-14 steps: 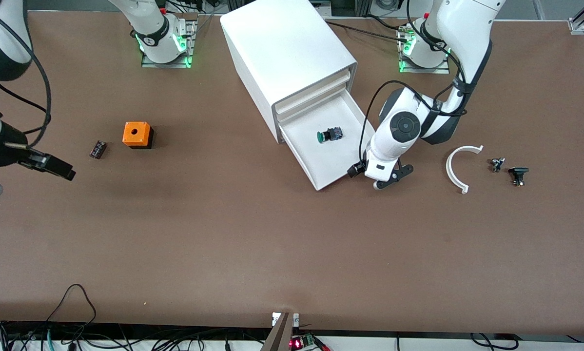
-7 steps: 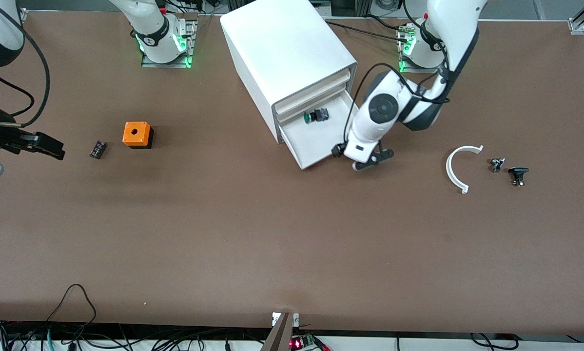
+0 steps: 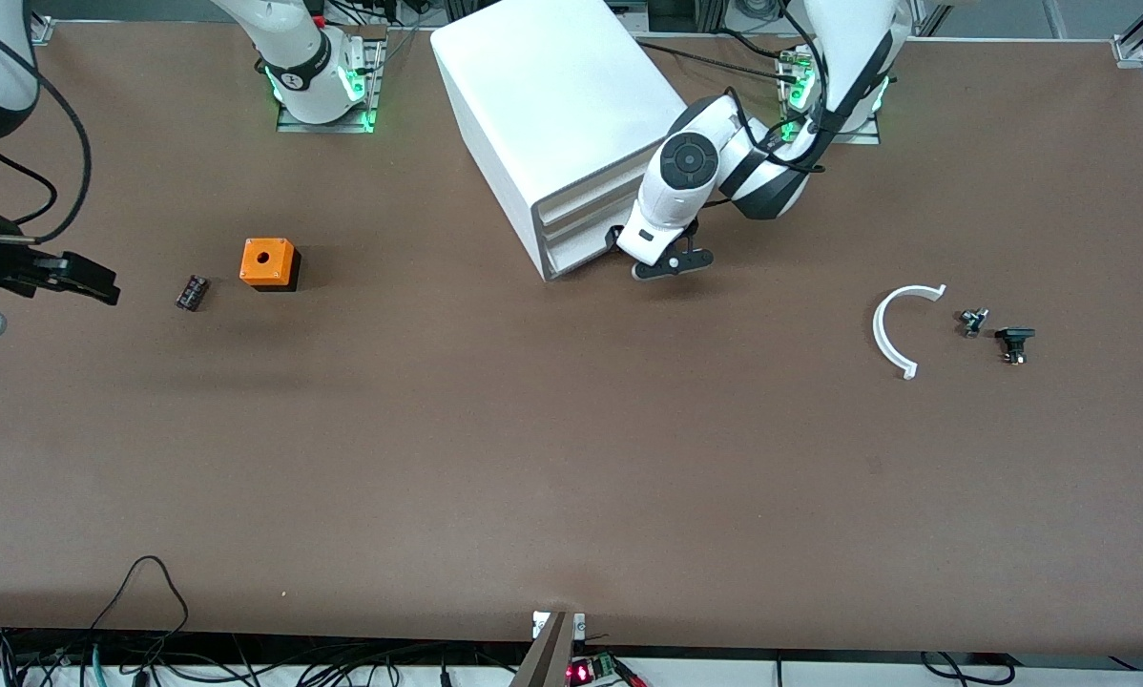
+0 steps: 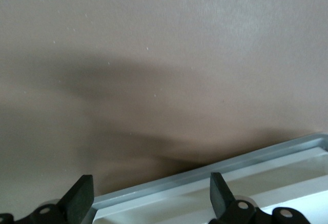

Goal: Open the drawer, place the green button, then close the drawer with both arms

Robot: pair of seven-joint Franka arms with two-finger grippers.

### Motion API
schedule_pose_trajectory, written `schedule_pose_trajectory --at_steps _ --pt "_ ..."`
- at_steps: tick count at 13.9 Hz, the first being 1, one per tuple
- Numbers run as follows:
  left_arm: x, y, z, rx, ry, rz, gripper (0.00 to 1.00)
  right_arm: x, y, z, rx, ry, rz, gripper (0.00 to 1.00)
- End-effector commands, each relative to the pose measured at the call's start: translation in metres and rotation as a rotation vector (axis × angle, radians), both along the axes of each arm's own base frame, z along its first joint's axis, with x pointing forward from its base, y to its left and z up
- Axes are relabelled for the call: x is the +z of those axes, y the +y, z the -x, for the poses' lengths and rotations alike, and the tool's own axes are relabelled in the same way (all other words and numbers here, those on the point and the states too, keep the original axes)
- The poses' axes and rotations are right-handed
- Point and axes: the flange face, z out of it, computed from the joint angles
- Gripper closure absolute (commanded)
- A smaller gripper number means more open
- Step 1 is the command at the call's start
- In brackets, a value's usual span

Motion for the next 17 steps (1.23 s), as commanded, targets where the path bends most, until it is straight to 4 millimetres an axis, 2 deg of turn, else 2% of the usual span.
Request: schedule_pose_trajectory --at_steps 1,4,5,6,7,8,9,10,11,13,14,17 --pt "0.006 -0.008 0.023 -0.045 -0.004 -0.015 0.0 0.005 0.002 0.011 0.018 -0.013 -0.023 0.0" --pt "0.013 -0.01 0.02 -0.053 -0.017 -0.004 0.0 0.007 0.004 0.014 0.017 -0.009 -0.023 0.0" --pt "0.024 -0.004 0.008 -0.036 -0.049 0.003 0.0 0.008 0.005 0.013 0.018 -0.011 -0.023 0.0" --pt "0.037 0.011 -0.011 0.004 -0.083 0.013 0.0 0.007 0.006 0.014 0.02 -0.007 -0.023 0.0" --pt "0.058 0.032 -0.043 0.071 -0.131 0.033 0.0 0.009 0.006 0.015 0.019 -0.009 -0.024 0.0" --pt "0.072 0.061 -0.075 0.143 -0.172 0.037 0.0 0.007 0.006 0.017 0.019 -0.004 -0.024 0.0" --pt "0.095 0.086 -0.101 0.177 -0.231 0.046 0.0 0.009 0.006 0.02 0.019 -0.006 -0.025 0.0" --pt "0.115 0.109 -0.117 0.152 -0.281 0.051 0.0 0.006 0.006 0.022 0.02 -0.006 -0.026 0.0" --pt "0.134 0.131 -0.13 0.091 -0.324 0.058 0.0 0.007 0.006 0.024 0.03 -0.012 -0.026 0.0" --pt "0.169 0.188 -0.151 0.018 -0.398 0.044 0.0 0.009 0.005 0.029 0.031 -0.018 -0.024 0.0" --pt "0.185 0.211 -0.153 -0.012 -0.405 0.022 0.0 0.007 0.005 0.034 0.031 -0.015 -0.026 0.0" --pt "0.26 0.287 -0.165 -0.149 -0.324 -0.026 0.0 0.002 0.005 0.058 0.037 -0.068 -0.026 0.0"
